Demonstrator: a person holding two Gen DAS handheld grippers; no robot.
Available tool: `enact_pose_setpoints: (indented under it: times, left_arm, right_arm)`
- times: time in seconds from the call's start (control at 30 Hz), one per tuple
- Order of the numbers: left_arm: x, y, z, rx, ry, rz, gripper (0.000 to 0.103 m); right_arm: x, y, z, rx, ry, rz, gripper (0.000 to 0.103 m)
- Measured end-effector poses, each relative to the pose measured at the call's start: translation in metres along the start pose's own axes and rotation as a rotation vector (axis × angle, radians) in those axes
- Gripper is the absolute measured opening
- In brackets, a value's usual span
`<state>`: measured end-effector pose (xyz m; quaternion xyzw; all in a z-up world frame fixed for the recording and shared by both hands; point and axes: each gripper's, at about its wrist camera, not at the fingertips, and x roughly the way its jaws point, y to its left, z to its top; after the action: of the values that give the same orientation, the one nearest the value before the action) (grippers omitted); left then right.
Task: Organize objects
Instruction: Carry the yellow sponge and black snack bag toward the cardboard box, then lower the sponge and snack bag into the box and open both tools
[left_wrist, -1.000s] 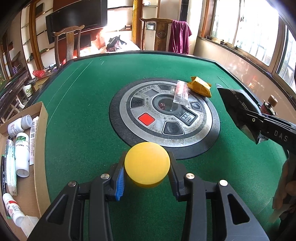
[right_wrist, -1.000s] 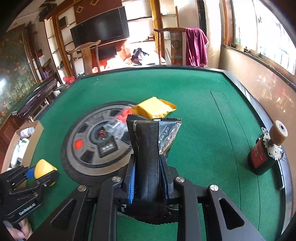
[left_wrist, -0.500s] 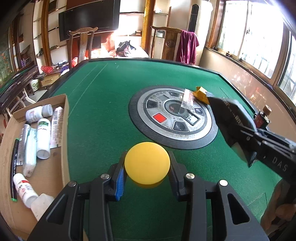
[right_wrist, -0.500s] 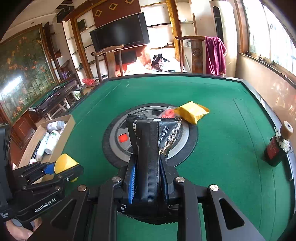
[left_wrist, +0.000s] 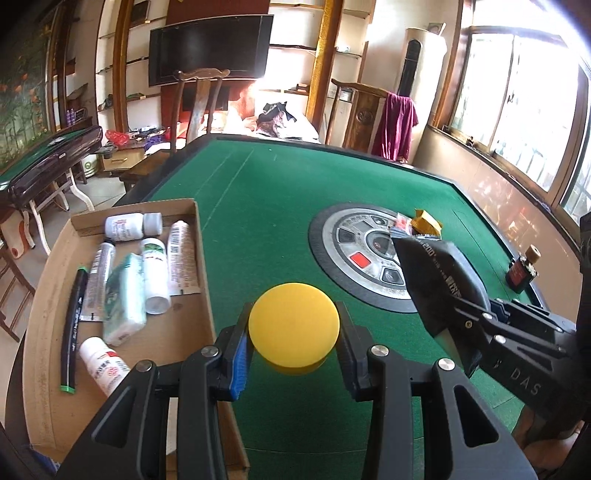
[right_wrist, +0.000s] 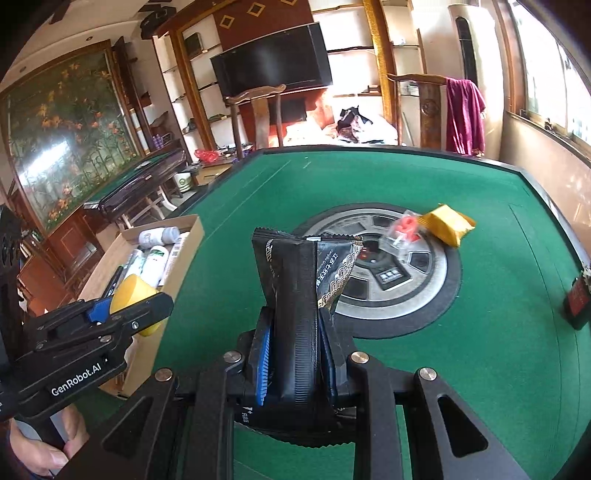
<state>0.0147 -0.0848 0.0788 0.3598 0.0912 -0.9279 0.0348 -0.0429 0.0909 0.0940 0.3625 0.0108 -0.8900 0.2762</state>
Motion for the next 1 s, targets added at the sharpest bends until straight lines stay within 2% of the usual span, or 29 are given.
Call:
enact_pose_setpoints:
  times: [0.47,1.0]
  left_arm:
    - [-0.023,0.057,-0.002,-0.109,-0.041,0.017,0.039]
    - [-0.035,0.124,-0.017,-0.229,-0.052,0.083,0.039]
  right_arm:
    - [0.013,0.070,0.004,-0.100,0.019,0.066,0.025]
    - [0.031,0.139,-0.002,-0.205,0.057,0.136,0.025]
